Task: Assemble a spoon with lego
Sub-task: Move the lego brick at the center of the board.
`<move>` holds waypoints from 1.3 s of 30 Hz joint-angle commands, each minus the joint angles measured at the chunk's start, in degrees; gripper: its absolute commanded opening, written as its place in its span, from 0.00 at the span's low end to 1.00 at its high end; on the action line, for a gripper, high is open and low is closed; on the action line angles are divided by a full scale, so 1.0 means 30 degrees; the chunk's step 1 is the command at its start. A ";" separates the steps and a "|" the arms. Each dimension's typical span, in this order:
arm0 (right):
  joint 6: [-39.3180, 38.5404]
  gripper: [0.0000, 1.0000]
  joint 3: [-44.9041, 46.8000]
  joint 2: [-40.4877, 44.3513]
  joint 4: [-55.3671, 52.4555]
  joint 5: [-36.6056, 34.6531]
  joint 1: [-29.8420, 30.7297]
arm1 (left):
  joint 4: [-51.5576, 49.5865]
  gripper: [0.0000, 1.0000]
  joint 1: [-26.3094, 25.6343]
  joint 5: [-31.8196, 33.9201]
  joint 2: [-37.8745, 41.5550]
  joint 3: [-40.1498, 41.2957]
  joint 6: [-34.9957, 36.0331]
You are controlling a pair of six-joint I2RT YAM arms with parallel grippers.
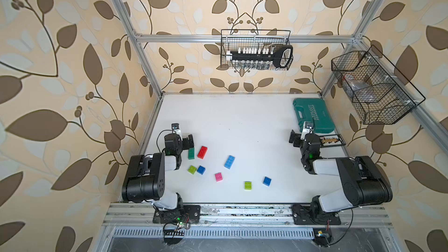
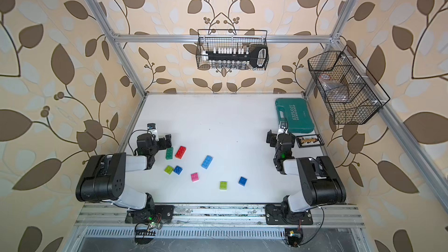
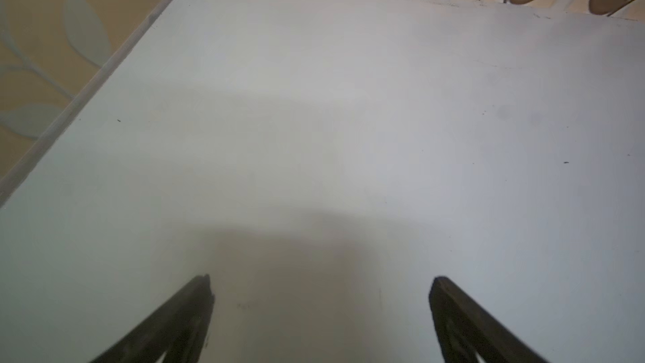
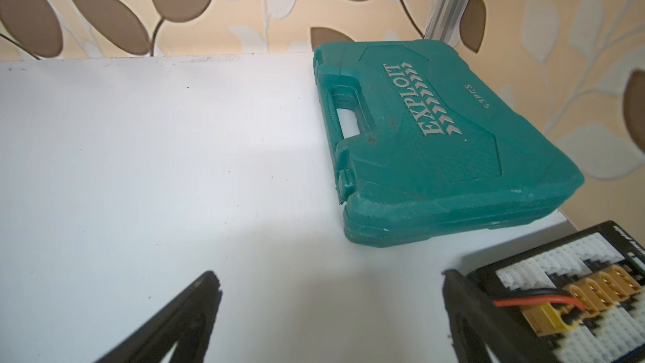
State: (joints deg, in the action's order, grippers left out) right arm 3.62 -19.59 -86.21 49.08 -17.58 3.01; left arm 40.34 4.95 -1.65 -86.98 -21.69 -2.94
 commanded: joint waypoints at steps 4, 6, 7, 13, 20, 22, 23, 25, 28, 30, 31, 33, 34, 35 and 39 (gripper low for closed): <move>-0.0094 0.98 -0.0177 0.0052 -0.0007 -0.0086 0.0082 | 0.0177 0.99 0.0221 -0.0230 0.0480 -0.0386 -0.0075; -0.0122 0.98 -0.0175 0.0021 0.0080 -0.0080 0.0080 | 0.0314 0.99 0.0145 -0.0088 0.0547 -0.0285 -0.0049; -0.0092 0.98 -0.0169 0.0049 0.0018 -0.0082 0.0082 | 0.0290 0.99 0.0059 0.0042 0.0581 -0.0313 -0.0009; -0.0109 0.98 -0.0176 0.0006 0.0038 -0.0086 0.0068 | -0.5120 0.99 -0.0446 0.0838 0.1615 -0.3008 0.0141; -0.1226 0.98 -0.0135 0.1239 -0.0113 -0.1459 0.1207 | -0.6957 0.99 -0.2225 0.3384 0.4384 -0.3090 -0.0251; -0.1232 0.98 -0.2722 0.3605 -0.7688 -0.6355 0.3554 | -0.8488 0.99 -0.2773 0.2744 0.5410 -0.3915 -0.0957; -0.0207 0.98 -0.4829 0.4435 -1.2699 -0.6336 0.3909 | -0.9697 0.99 -0.3074 0.2513 0.5797 -0.4694 -0.1195; 0.2167 0.98 -0.8047 0.5165 -2.0064 -0.5801 0.4436 | -1.2430 0.99 -0.3445 0.2426 0.6439 -0.6296 -0.1332; 0.5453 0.98 -1.1085 0.5748 -2.8054 -0.5279 0.6211 | -1.5105 0.99 -0.3718 0.1337 0.7998 -0.7328 -0.2548; 0.7898 0.97 -1.2181 0.5985 -3.2022 -0.3667 0.7543 | -1.5706 0.99 -0.4442 0.0372 0.9128 -0.7179 -0.3063; 0.9175 0.97 -1.2471 0.5947 -3.3661 -0.2635 0.8097 | -1.6121 0.99 -0.4907 0.0335 0.9430 -0.7167 -0.3282; 1.2120 0.93 -1.2643 0.5723 -3.6000 -0.0284 0.9656 | -1.7071 0.99 -0.6001 -0.0264 0.9710 -0.7227 -0.3536; 1.3563 0.93 -1.2565 0.5590 -3.6692 0.0253 1.0619 | -1.7510 0.99 -0.6604 -0.0375 0.9785 -0.7298 -0.3815; 1.5135 0.92 -1.2310 0.5541 -3.6868 0.0913 1.1714 | -1.7780 0.99 -0.7290 -0.0844 0.9882 -0.7251 -0.3965; 2.0878 0.81 -1.0671 0.5522 -3.5148 0.1980 1.5589 | -1.8051 0.99 -1.0448 -0.0067 1.0463 -0.6550 -0.4422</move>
State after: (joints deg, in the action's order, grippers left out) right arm 47.88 -53.84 -69.71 -49.74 -16.71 45.41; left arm -10.33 -22.17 -1.15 -57.10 -42.09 -13.72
